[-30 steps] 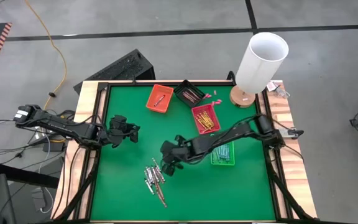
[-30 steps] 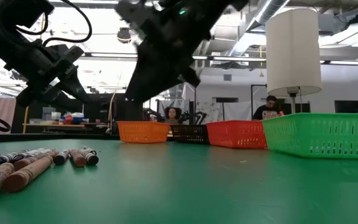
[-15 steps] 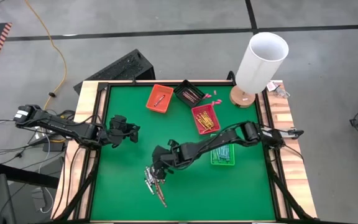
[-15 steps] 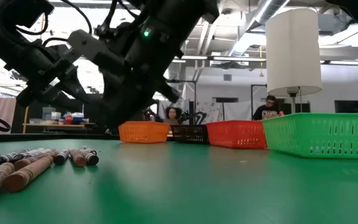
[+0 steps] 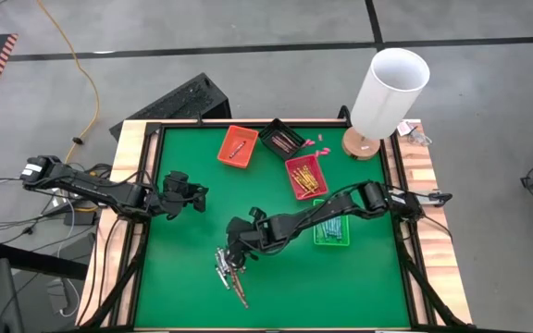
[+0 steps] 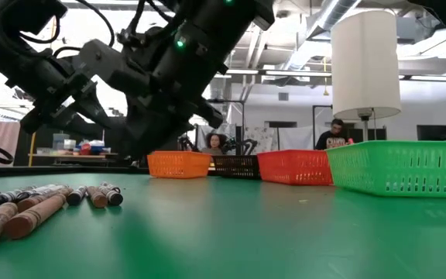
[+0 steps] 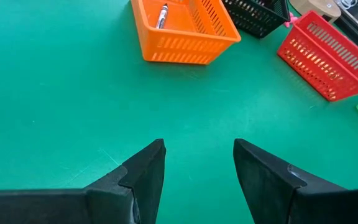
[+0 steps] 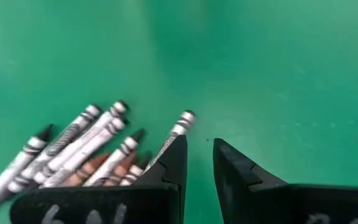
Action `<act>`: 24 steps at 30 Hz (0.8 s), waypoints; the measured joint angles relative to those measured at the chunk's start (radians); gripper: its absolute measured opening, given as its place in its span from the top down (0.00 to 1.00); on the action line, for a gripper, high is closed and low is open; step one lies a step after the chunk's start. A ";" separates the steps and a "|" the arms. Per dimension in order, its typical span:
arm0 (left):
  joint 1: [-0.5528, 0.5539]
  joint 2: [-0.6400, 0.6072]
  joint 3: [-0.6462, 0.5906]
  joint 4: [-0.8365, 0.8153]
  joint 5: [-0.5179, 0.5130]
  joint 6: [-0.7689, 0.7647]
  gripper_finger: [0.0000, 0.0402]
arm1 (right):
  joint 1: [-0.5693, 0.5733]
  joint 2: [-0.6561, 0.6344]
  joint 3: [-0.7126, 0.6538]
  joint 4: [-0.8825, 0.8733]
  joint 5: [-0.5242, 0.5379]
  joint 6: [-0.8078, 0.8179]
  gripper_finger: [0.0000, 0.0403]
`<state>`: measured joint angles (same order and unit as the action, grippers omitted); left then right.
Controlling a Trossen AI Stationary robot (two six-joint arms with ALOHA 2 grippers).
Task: Sort crayons
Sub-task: Put the black crayon into the orange bin
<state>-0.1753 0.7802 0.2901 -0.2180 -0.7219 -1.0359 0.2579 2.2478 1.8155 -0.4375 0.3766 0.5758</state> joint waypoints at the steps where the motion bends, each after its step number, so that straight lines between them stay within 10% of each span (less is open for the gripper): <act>1: 0.000 0.000 0.000 0.000 0.000 0.000 0.55 | 0.001 0.000 0.000 0.005 0.005 0.000 0.81; 24: 0.000 0.000 0.000 0.001 0.000 -0.007 0.55 | 0.022 0.064 0.002 0.108 0.047 -0.035 0.81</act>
<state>-0.1753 0.7799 0.2901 -0.2174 -0.7221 -1.0431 0.2801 2.3121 1.8178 -0.3292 0.4231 0.5411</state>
